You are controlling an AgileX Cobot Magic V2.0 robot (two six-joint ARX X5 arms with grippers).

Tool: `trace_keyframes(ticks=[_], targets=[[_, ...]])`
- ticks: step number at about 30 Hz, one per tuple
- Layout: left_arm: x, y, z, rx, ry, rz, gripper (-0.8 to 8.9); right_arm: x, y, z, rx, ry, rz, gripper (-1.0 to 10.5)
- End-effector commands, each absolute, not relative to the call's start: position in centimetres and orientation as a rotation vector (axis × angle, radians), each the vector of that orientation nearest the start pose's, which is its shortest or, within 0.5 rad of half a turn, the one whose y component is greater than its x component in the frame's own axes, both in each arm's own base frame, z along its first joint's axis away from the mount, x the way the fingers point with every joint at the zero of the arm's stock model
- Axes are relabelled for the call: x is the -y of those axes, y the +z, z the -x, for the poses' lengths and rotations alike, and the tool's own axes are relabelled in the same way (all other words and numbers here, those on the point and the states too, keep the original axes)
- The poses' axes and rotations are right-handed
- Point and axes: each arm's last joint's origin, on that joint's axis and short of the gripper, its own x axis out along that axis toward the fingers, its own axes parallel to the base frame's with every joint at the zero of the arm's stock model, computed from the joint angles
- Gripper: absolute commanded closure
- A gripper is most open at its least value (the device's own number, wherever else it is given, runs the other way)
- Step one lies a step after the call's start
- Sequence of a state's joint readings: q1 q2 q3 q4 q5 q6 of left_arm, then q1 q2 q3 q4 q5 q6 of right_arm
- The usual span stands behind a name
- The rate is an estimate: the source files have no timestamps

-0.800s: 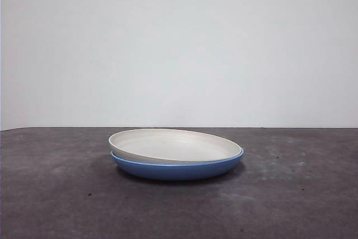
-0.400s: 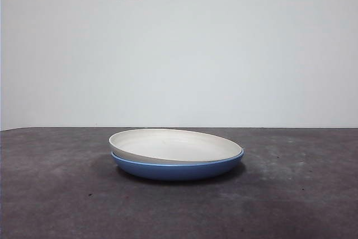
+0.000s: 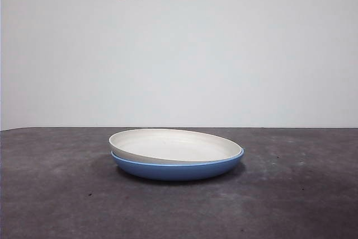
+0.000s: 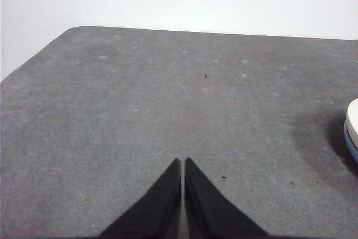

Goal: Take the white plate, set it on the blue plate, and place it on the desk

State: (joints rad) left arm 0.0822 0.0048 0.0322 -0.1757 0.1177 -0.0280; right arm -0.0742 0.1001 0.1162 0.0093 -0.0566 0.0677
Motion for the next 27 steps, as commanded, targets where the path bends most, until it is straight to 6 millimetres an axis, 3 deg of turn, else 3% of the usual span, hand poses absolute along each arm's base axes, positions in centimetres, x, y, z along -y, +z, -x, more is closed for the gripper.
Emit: trace_keyframes(ticks=[1,7,12,19,27], targets=[[-0.5,15.0,-9.5,-0.173,-0.031,0.052,8.03,0.6,18.7,-9.8,0.038,-0.032,-0.077,9.4],[-0.5,15.0,-9.5,-0.173,-0.031,0.052,8.03,0.6,16.7,-9.8,0.012,-0.033,-0.091,9.4],[-0.5,15.0,-9.5,-0.173,-0.031,0.052,8.03,0.7,16.3,-9.7,-0.03,-0.055,-0.093,9.4],[-0.5,15.0,-9.5,-0.174,-0.031,0.052,8.03,0.7,14.9,-9.6,-0.176,-0.061,-0.103,9.4],[-0.5,15.0,-9.5,-0.174,-0.031,0.052,8.03,0.7,15.2,-9.6,-0.147,-0.059,-0.111,9.4]])
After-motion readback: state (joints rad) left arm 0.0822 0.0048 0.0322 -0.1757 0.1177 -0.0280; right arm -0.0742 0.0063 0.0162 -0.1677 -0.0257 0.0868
